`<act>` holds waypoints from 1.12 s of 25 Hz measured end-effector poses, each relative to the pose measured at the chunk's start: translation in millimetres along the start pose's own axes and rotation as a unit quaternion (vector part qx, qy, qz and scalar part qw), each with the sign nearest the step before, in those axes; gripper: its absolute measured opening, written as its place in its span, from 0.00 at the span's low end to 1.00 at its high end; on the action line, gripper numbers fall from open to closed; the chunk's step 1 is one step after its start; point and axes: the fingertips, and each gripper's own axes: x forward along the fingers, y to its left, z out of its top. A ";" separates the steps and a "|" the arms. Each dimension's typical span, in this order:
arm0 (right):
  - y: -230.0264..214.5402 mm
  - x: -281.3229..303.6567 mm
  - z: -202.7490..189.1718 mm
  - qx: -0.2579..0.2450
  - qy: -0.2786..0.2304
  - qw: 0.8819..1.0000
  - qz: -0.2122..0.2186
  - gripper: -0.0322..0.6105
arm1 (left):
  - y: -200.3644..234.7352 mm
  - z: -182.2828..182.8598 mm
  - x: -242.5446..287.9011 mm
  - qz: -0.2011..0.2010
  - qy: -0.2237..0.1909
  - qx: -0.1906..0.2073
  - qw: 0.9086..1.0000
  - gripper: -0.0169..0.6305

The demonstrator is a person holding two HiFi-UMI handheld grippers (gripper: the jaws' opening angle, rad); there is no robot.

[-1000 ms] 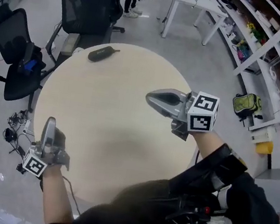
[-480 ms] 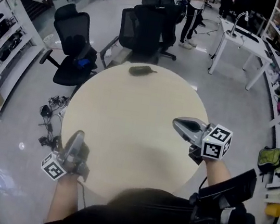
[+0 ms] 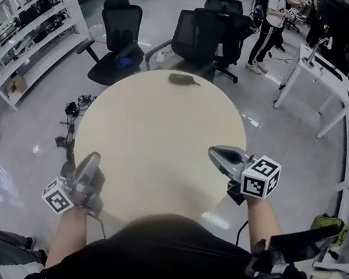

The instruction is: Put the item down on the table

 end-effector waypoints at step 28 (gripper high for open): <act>293.8 252.6 -20.8 -0.067 0.068 0.962 0.255 0.07 | -72.4 100.5 -357.4 0.199 -0.119 0.134 0.963 0.03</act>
